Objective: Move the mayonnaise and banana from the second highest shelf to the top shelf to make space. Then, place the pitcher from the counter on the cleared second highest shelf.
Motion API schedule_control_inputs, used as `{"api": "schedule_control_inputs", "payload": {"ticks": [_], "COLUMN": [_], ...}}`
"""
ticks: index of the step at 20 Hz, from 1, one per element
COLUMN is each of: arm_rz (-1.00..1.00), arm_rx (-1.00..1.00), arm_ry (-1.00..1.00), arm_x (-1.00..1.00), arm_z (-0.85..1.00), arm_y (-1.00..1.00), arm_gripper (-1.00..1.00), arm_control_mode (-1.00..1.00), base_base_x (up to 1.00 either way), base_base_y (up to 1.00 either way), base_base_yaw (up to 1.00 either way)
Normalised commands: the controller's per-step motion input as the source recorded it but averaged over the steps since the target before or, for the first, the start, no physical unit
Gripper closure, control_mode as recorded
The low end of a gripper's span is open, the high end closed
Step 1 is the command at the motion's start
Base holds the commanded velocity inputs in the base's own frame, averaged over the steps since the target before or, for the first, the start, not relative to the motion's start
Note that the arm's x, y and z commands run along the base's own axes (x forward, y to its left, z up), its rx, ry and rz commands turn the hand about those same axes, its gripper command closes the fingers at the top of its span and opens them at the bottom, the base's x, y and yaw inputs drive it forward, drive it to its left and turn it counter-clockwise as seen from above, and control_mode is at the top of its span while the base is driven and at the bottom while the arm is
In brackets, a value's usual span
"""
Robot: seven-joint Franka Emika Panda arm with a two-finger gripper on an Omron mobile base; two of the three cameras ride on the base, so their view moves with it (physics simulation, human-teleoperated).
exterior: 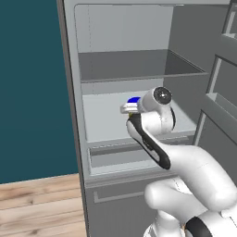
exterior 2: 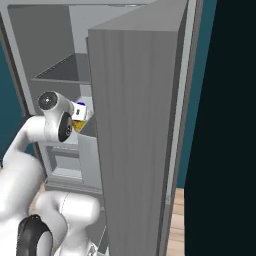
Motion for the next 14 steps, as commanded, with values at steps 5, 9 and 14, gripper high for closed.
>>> {"api": "schedule_control_inputs", "payload": {"ticks": [5,9,14], "arm_rz": [0.00,0.00,0.00], "arm_rx": [0.05,0.02,0.00], "arm_ry": [0.00,-0.04,-0.12], "arm_x": [-0.78,-0.62,-0.22], "arm_z": [1.00,1.00,1.00], "arm_y": [0.16,0.21,0.03], "arm_gripper": [1.00,1.00,1.00], "arm_control_mode": [-1.00,-1.00,-1.00], "base_base_x": [0.00,0.00,0.00], "base_base_y": [0.00,0.00,0.00], "base_base_yaw": [0.00,0.00,0.00]}}
